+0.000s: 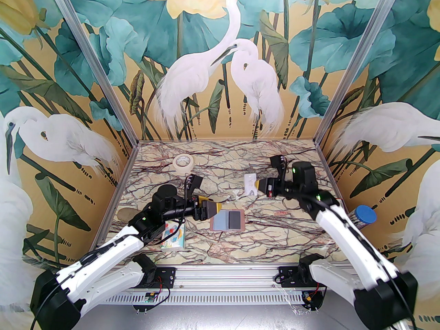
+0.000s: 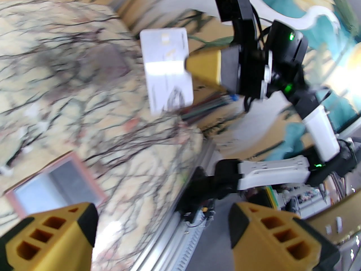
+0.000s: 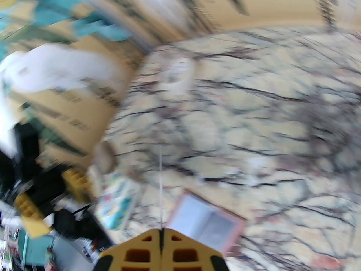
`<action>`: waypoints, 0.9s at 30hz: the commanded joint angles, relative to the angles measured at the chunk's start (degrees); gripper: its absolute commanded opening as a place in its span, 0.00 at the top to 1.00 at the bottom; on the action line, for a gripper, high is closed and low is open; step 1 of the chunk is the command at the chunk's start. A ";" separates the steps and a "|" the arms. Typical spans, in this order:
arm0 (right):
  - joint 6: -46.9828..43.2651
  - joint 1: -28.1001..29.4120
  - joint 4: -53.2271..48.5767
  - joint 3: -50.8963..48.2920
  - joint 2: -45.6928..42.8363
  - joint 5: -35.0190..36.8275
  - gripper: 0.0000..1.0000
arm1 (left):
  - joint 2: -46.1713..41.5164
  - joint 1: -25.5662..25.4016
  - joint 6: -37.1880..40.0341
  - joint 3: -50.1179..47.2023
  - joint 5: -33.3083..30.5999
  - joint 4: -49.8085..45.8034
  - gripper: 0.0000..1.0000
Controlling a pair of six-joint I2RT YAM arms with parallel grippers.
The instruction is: Put the credit cards into the card holder
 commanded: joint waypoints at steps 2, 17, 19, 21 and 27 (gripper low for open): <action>4.96 3.63 8.17 -2.53 -5.08 -6.39 1.00 | 2.51 -0.79 -3.28 1.10 8.56 11.67 0.27; 15.11 7.15 17.90 -5.99 -5.98 -10.00 1.00 | 3.98 -3.77 -3.08 4.29 10.15 16.34 0.51; 16.02 7.28 19.27 -6.56 -6.02 -10.57 1.00 | 4.30 -4.12 -2.87 4.20 10.07 16.85 0.51; 16.96 7.46 20.60 -7.11 -6.05 -10.86 1.00 | 4.40 -4.10 -2.52 4.07 9.78 16.51 0.53; 17.71 8.03 21.58 -8.12 -5.85 -11.36 1.00 | 3.78 -4.13 -1.68 3.85 8.76 15.29 0.60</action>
